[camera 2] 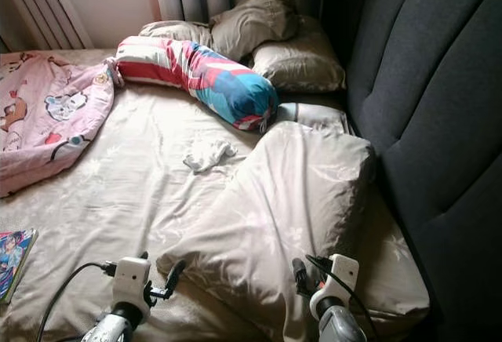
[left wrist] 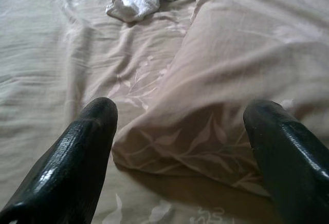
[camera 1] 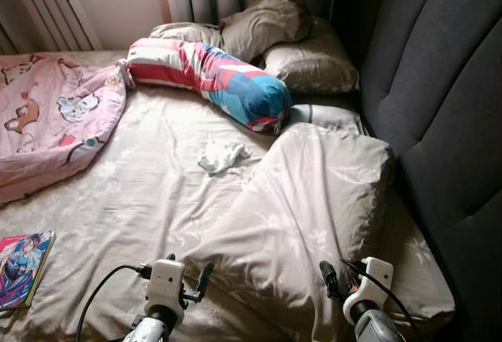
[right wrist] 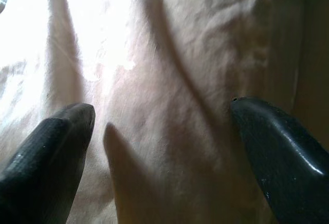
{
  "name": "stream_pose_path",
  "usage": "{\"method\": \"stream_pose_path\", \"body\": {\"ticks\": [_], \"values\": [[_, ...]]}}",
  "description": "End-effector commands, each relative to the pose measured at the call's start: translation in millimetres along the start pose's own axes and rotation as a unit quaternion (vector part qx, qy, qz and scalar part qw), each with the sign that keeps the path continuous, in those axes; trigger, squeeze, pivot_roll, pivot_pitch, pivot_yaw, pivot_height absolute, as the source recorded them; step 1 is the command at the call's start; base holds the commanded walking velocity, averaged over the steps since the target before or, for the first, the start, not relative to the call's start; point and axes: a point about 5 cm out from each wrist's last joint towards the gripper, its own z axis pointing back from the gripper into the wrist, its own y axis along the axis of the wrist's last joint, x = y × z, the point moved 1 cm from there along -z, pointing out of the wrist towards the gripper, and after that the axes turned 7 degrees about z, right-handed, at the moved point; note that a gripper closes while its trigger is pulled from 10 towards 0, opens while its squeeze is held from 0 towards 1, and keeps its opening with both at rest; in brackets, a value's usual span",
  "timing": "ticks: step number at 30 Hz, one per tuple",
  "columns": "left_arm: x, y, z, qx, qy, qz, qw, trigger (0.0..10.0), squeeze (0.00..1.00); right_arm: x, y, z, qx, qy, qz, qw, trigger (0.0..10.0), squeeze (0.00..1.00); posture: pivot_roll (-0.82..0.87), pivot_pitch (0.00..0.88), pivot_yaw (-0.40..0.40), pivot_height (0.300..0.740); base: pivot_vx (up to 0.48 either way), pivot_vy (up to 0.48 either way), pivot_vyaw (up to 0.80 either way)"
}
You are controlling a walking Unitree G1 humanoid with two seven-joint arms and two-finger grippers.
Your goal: Clean up the room
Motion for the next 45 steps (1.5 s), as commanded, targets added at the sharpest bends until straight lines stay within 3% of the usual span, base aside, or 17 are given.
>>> {"method": "stream_pose_path", "body": {"ticks": [1, 4, 9, 19, 26, 27, 45], "values": [[-1.3, -2.3, 4.3, -0.008, -0.005, -0.012, 1.0, 10.0, 0.0, 0.0, -9.6, 2.1, -0.026, 0.002, -0.014, 1.0, 10.0, 0.0, 0.02, 0.236, 0.008, 0.655, 0.0, 0.0, 0.0], [-2.9, -1.5, 6.5, -0.009, -0.006, -0.016, 1.0, 10.0, 0.0, 1.1, -21.3, 4.8, -0.07, 0.001, 0.003, 0.998, 10.0, 0.0, 0.03, 0.247, 0.016, 0.655, 0.0, 0.0, 0.0], [-4.7, -1.7, 9.8, -0.012, -0.009, -0.02, 1.0, 10.0, 0.0, 0.3, -26.0, 6.1, -0.084, 0.003, 0.005, 0.996, 10.0, 0.0, 0.04, 0.259, 0.023, 0.655, 0.0, 0.0, 0.0], [-6.9, 0.3, 19.7, -0.018, -0.02, -0.036, 0.999, 10.0, 0.0, -20.5, -48.4, 11.7, -0.13, 0.046, -0.016, 0.99, 10.0, 0.0, 0.06, 0.307, 0.048, 0.655, 0.0, 0.0, 0.0], [-7.7, 2.0, 24.5, -0.021, -0.025, -0.042, 0.999, 10.0, 0.0, -23.7, -57.3, 15.6, -0.142, 0.044, -0.01, 0.989, 10.0, 0.0, 0.08, 0.323, 0.057, 0.655, 0.0, 0.0, 0.0], [-8.0, 2.0, 24.8, -0.022, -0.025, -0.043, 0.999, 10.0, 0.0, -23.7, -57.7, 16.0, -0.141, 0.043, -0.012, 0.989, 0.0, 0.0, 0.08, 0.324, 0.058, 0.655, 0.0, 0.0, 0.0], [-5.1, 2.7, 18.4, -0.028, -0.031, -0.047, 0.998, 10.0, 0.0, -21.3, -55.0, 15.3, -0.131, 0.035, 0.002, 0.991, 0.0, 0.0, 0.06, 0.268, 0.06, 0.655, 0.0, 0.0, 0.0]]}}
